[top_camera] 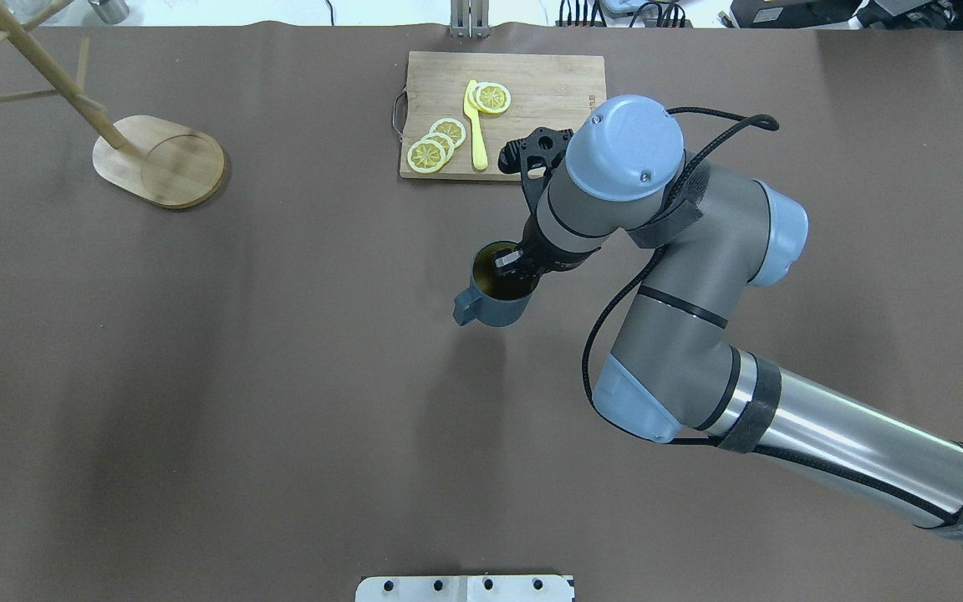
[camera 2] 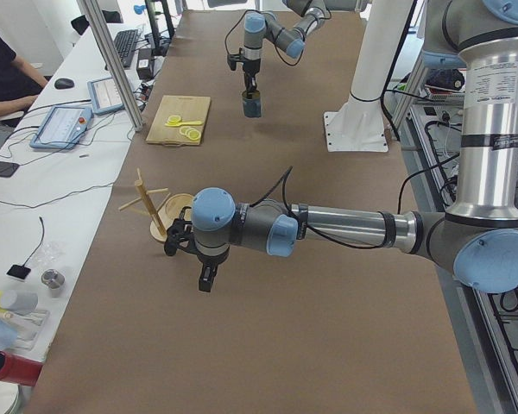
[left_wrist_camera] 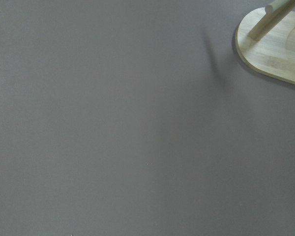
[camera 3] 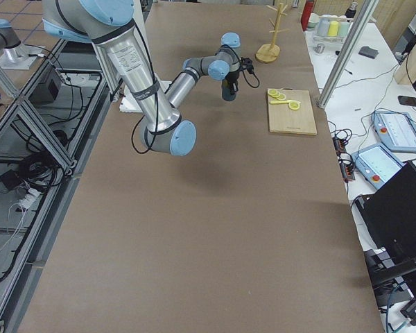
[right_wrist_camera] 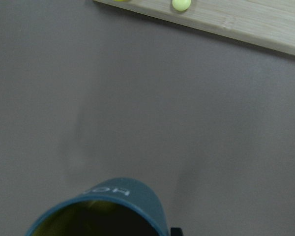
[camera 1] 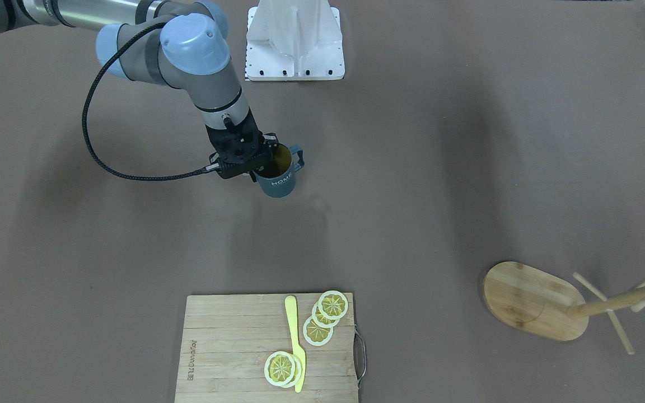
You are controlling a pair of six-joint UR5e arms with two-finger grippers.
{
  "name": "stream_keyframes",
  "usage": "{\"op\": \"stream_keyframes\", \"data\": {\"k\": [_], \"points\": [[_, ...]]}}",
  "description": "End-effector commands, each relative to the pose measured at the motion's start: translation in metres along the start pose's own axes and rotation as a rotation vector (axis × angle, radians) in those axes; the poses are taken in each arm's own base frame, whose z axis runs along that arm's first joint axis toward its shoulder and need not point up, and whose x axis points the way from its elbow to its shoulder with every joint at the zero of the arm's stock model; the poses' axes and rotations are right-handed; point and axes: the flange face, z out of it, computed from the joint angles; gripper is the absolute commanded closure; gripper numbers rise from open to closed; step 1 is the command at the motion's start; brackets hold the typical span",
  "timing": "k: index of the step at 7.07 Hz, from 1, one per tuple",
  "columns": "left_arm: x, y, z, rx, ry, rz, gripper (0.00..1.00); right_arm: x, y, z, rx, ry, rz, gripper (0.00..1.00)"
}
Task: Hang cup on storage rack
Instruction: 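Carry the blue mug with the right gripper toward the table center, then lower the blue mug onto the table and open the right gripper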
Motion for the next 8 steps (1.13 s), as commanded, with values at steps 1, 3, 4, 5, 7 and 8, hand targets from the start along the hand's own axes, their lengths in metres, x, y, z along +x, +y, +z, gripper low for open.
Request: {"op": "stream_keyframes", "data": {"k": [1,3,4,5,7,8], "points": [[-0.007,0.001,0.006,-0.009,0.0,-0.007,0.01,-0.024,0.017,0.016,0.044,-0.007,-0.025,1.0],[-0.01,-0.004,0.01,-0.009,0.0,-0.007,0.01,-0.024,0.019,0.034,0.066,0.016,-0.036,1.0],[-0.01,-0.004,0.009,-0.008,0.0,-0.006,0.01,-0.026,0.021,0.037,0.074,0.023,-0.04,1.0],[-0.01,-0.004,0.009,-0.008,0.0,-0.006,0.01,-0.029,0.023,0.038,0.082,0.025,-0.044,1.0],[-0.01,-0.004,0.009,-0.008,0.0,-0.006,0.01,-0.033,0.027,0.041,0.076,0.022,-0.05,1.0],[-0.01,-0.004,0.01,-0.009,0.0,-0.007,0.01,-0.033,0.028,0.043,0.076,0.026,-0.051,1.0]]}}
